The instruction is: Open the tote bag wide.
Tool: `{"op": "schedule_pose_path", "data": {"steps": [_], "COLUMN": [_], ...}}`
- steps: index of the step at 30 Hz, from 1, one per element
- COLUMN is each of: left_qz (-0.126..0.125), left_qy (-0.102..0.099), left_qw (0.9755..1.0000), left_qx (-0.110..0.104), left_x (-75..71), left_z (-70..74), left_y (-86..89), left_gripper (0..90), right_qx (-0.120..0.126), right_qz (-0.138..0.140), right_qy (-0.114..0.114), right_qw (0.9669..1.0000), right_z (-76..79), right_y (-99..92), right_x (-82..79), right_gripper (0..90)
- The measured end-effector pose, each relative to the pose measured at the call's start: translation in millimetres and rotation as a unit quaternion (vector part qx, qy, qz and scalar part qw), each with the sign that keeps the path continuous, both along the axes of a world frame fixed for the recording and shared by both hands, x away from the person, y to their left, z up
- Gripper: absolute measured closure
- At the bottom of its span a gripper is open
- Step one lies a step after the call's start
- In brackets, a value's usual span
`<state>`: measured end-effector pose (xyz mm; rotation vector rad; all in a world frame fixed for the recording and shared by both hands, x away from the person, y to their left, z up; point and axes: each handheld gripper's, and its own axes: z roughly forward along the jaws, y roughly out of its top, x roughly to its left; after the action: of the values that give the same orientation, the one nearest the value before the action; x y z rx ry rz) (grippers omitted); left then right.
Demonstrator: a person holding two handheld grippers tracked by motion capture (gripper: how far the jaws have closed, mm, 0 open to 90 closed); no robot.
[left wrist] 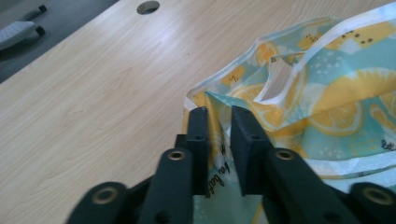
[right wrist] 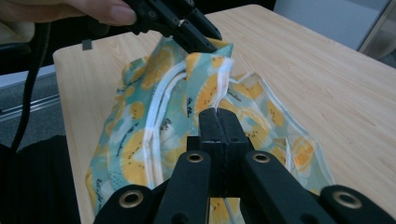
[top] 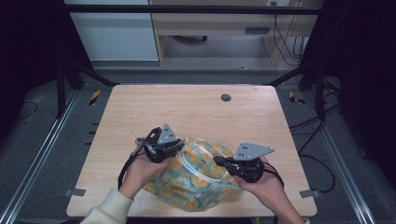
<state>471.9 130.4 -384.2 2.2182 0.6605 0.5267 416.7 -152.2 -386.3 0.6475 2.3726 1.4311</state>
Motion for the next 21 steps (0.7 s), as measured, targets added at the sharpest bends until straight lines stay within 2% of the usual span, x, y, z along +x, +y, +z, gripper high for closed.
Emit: {"op": "schedule_pose_path", "data": {"steps": [1,2,6,9,11,13,14,16,19,21], "left_qz": [0.001,-0.002,0.005,0.008,0.010,0.006,0.006,0.000,-0.011,-0.016], "left_qy": [-0.003,-0.004,-0.034,-0.050,-0.067,-0.082,-0.083,-0.071,-0.059,-0.044], "left_qw": [1.0000,1.0000,0.9994,0.9985,0.9964,0.9947,0.9945,0.9943,0.9957,0.9968], "left_qx": [-0.001,-0.001,0.001,-0.022,-0.050,-0.062,-0.064,-0.079,-0.071,-0.065], "left_x": [-1.5,-3.7,-15.5,-29.3,-47.3,-62.9,-69.9,-80.2,-94.0,-98.5], "left_z": [0.8,2.1,7.4,10.6,8.7,3.2,-1.4,-11.4,-32.4,-49.3], "left_y": [0.3,1.1,7.0,16.6,28.9,37.4,41.5,49.5,59.9,64.8], "left_gripper": [80.4,84.5,89.9,90.0,90.0,90.0,90.0,90.0,89.9,89.9], "right_qx": [0.000,0.001,0.004,0.008,0.005,0.002,-0.003,-0.010,-0.026,-0.035], "right_qz": [0.000,0.001,0.010,0.019,0.028,0.039,0.042,0.050,0.059,0.059], "right_qy": [0.000,-0.001,-0.009,-0.006,-0.004,0.001,0.002,0.010,0.024,0.037], "right_qw": [1.0000,1.0000,0.9999,0.9998,0.9996,0.9993,0.9991,0.9986,0.9976,0.9970], "right_z": [0.0,1.4,8.0,9.8,8.6,4.3,1.6,-4.8,-18.7,-28.5], "right_y": [0.0,0.5,3.3,6.5,9.9,14.9,17.4,21.6,27.3,29.8], "right_x": [0.0,-1.2,-8.9,-16.5,-24.0,-32.9,-36.6,-42.1,-48.3,-49.2], "right_gripper": [90.0,90.0,90.0,90.0,90.0,90.0,90.0,90.0,90.0,90.0]}}
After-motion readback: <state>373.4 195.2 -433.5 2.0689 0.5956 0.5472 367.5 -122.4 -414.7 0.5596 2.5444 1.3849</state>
